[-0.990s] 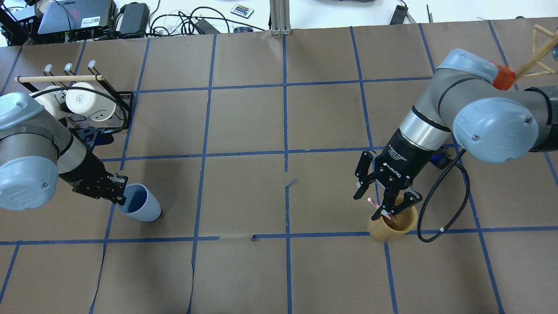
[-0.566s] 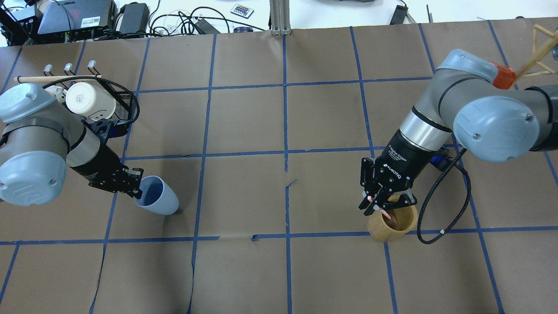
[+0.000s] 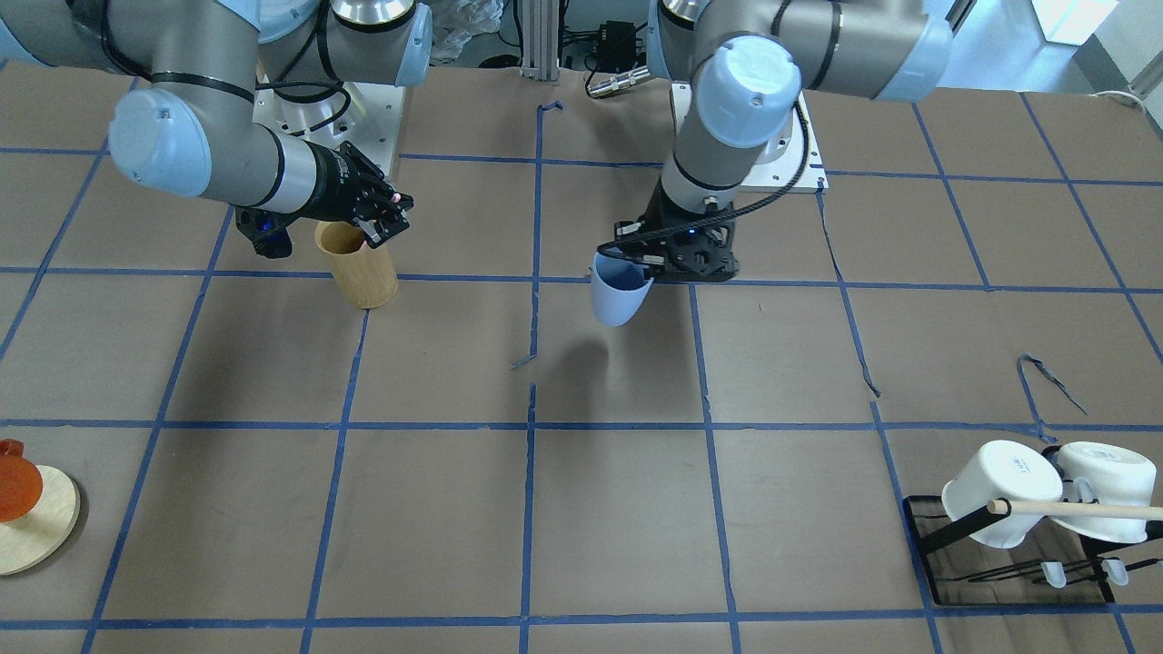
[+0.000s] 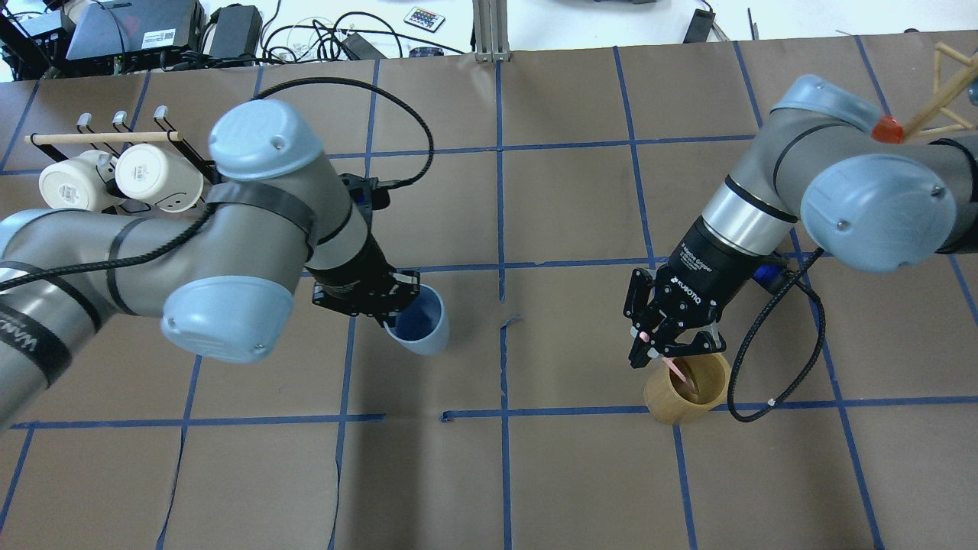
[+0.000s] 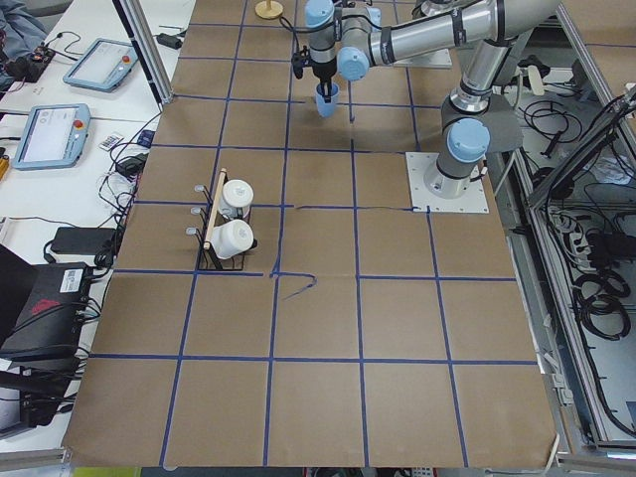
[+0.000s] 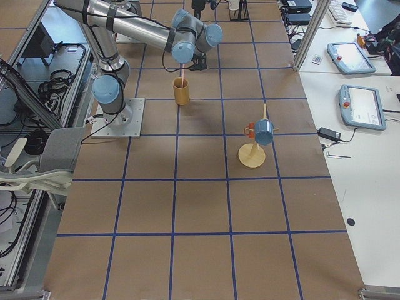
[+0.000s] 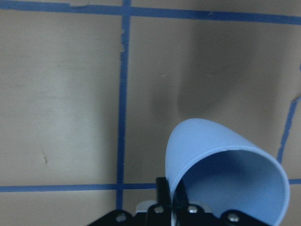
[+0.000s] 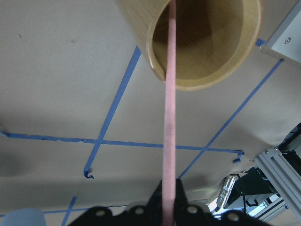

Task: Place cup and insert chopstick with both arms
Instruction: 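Slide blue cup to table center with left gripper while right lifts chopstick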

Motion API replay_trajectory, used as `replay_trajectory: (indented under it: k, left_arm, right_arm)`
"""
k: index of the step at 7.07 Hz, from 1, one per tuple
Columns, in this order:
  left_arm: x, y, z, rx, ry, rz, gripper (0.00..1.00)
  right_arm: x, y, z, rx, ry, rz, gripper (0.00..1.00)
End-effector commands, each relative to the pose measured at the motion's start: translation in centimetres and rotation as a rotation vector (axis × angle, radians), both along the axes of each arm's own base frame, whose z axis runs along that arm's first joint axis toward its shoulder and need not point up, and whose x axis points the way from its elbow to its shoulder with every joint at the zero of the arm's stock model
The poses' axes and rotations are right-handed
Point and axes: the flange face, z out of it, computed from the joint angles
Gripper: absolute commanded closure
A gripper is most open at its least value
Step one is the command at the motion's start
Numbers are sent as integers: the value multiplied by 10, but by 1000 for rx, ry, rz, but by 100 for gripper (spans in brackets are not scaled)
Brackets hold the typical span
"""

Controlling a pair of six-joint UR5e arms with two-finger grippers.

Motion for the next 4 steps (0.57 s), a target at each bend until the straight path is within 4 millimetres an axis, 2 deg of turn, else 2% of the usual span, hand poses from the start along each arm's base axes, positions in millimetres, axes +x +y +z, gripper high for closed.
replay_trajectory:
  k: [1, 4]
  left_arm:
    - [-71, 22, -18, -41, -6, 15, 100]
    - [-86, 27, -35, -27, -16, -2, 100]
  right_arm:
    - [0, -10, 34, 8, -3, -5, 100]
    - [-5, -18, 65, 5, -6, -15, 100]
